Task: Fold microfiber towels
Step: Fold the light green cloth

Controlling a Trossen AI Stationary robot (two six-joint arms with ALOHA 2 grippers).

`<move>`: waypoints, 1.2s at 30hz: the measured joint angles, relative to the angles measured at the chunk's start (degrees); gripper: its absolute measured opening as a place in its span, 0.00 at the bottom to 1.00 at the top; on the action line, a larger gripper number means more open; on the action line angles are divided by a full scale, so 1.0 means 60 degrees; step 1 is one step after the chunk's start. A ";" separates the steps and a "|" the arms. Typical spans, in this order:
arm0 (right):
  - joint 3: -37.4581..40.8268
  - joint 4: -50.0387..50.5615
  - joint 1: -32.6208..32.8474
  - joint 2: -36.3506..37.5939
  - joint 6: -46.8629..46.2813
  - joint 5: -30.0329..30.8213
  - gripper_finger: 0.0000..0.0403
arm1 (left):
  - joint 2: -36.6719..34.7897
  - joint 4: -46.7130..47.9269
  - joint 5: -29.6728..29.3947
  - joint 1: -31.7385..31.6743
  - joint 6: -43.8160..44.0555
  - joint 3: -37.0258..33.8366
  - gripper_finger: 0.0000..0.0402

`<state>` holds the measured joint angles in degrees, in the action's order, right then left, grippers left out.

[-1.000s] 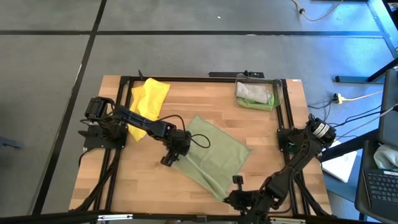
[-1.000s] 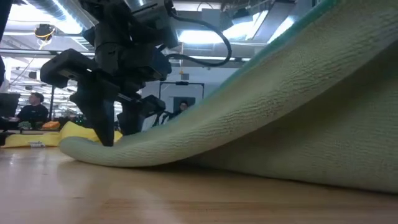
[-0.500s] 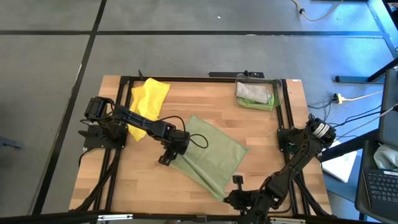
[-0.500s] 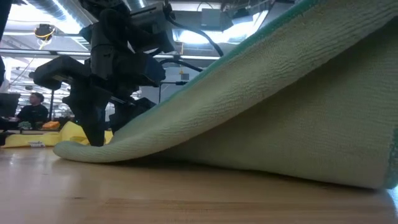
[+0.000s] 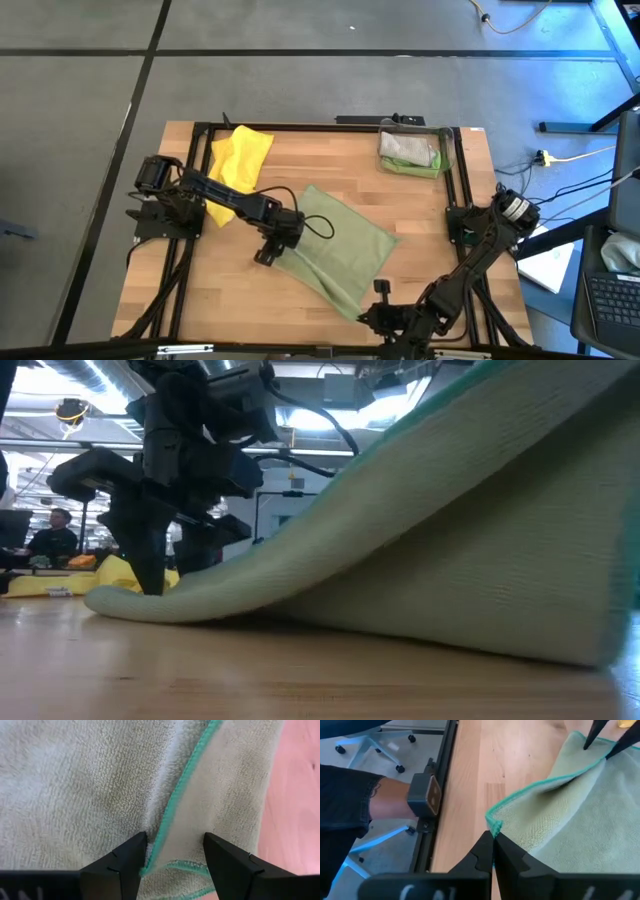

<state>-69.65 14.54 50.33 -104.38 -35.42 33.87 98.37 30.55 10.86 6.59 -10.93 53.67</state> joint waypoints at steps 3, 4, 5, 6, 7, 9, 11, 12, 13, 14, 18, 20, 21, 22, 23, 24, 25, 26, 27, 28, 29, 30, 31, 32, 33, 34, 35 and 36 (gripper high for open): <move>0.0000 0.0012 -0.0135 0.0000 0.0030 -0.0102 0.03 | -0.0321 -0.0028 -0.0067 0.0041 0.0003 -0.0010 0.48; 0.0000 0.0006 -0.0177 -0.0002 0.0088 -0.0141 0.03 | -0.0462 -0.0138 -0.0063 0.0047 0.0006 -0.0010 0.48; 0.0000 -0.0016 -0.0198 -0.0015 0.0155 -0.0144 0.03 | -0.0562 -0.0292 -0.0060 0.0058 0.0006 -0.0007 0.48; 0.0000 -0.0032 -0.0204 -0.0022 0.0204 -0.0147 0.03 | -0.0643 -0.0334 -0.0060 0.0078 0.0006 -0.0007 0.48; 0.0000 -0.0032 -0.0204 -0.0029 0.0242 -0.0153 0.03 | -0.0704 -0.0382 -0.0056 0.0101 0.0012 -0.0007 0.48; 0.0000 -0.0040 -0.0217 -0.0029 0.0211 -0.0168 0.03 | -0.0787 -0.0463 -0.0056 0.0153 0.0020 -0.0007 0.48; 0.0000 -0.0050 -0.0219 -0.0029 0.0197 -0.0176 0.03 | -0.0792 -0.0430 -0.0060 0.0212 0.0033 -0.0007 0.48; 0.0000 -0.0070 -0.0219 -0.0029 0.0197 -0.0176 0.03 | -0.0792 -0.0362 -0.0064 0.0239 0.0046 -0.0007 0.48; 0.0000 -0.0096 -0.0219 -0.0029 0.0193 -0.0176 0.03 | -0.0783 -0.0354 -0.0077 0.0246 0.0046 -0.0007 0.48; 0.0001 -0.0101 -0.0224 -0.0029 0.0180 -0.0176 0.03 | -0.0766 -0.0350 -0.0133 0.0255 0.0043 -0.0007 0.48; 0.0000 -0.0105 -0.0226 -0.0029 0.0153 -0.0176 0.03 | -0.0755 -0.0310 -0.0447 0.0244 0.0015 -0.0007 0.48; 0.0000 -0.0105 -0.0226 -0.0029 0.0158 -0.0180 0.03 | -0.0755 -0.0302 -0.0532 0.0232 -0.0028 -0.0007 0.48; 0.0000 -0.0105 -0.0226 -0.0029 0.0160 -0.0180 0.03 | -0.0755 -0.0309 -0.0531 0.0207 -0.0029 -0.0007 0.48; 0.0000 -0.0105 -0.0226 -0.0029 0.0160 -0.0180 0.03 | -0.0755 -0.0306 -0.0508 0.0193 -0.0026 -0.0007 0.48; 0.0001 -0.0105 -0.0226 -0.0029 0.0160 -0.0180 0.03 | -0.0755 -0.0306 -0.0475 0.0175 -0.0026 -0.0007 0.48; 0.0002 -0.0105 -0.0226 -0.0029 0.0160 -0.0180 0.03 | -0.0755 -0.0300 -0.0472 0.0158 -0.0019 -0.0007 0.48; 0.0000 -0.0105 -0.0226 -0.0029 0.0160 -0.0180 0.03 | -0.0755 -0.0320 -0.0472 0.0153 0.0009 -0.0035 0.48; 0.0001 -0.0105 -0.0226 -0.0029 0.0160 -0.0180 0.03 | -0.0755 -0.0325 -0.0475 0.0153 0.0023 -0.0095 0.48; 0.0000 -0.0105 -0.0226 -0.0029 0.0160 -0.0180 0.03 | -0.0755 -0.0312 -0.0540 0.0153 0.0028 -0.0186 0.48; 0.0000 -0.0101 -0.0226 -0.0029 0.0160 -0.0176 0.03 | -0.0755 -0.0298 -0.0717 0.0153 0.0039 -0.0302 0.48; 0.0003 -0.0101 -0.0226 -0.0029 0.0160 -0.0179 0.03 | -0.0755 -0.0284 -0.0992 0.0161 0.0048 -0.0421 0.48; 0.0000 -0.0101 -0.0226 -0.0029 0.0160 -0.0176 0.03 | -0.0752 -0.0285 -0.1195 0.0160 0.0053 -0.0538 0.48; 0.0000 -0.0101 -0.0226 -0.0029 0.0163 -0.0180 0.03 | -0.0752 -0.0289 -0.1270 0.0150 0.0046 -0.0639 0.48; 0.0000 -0.0099 -0.0226 -0.0029 0.0164 -0.0180 0.03 | -0.0750 -0.0317 -0.1270 0.0149 0.0046 -0.0721 0.48; 0.0000 -0.0098 -0.0226 -0.0029 0.0169 -0.0178 0.03 | -0.0748 -0.0365 -0.1252 0.0149 0.0050 -0.0752 0.48; 0.0001 -0.0101 -0.0226 -0.0029 0.0189 -0.0176 0.03 | -0.0748 -0.0454 -0.1198 0.0152 0.0054 -0.0757 0.48; 0.0000 -0.0098 -0.0226 -0.0029 0.0197 -0.0176 0.03 | -0.0748 -0.0577 -0.1167 0.0165 0.0054 -0.0757 0.48; 0.0000 -0.0098 -0.0226 -0.0029 0.0197 -0.0176 0.03 | -0.0748 -0.0678 -0.1164 0.0193 0.0051 -0.0757 0.48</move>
<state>-69.65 13.96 48.97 -104.55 -34.24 32.82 93.89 26.48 3.88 7.75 -10.63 49.12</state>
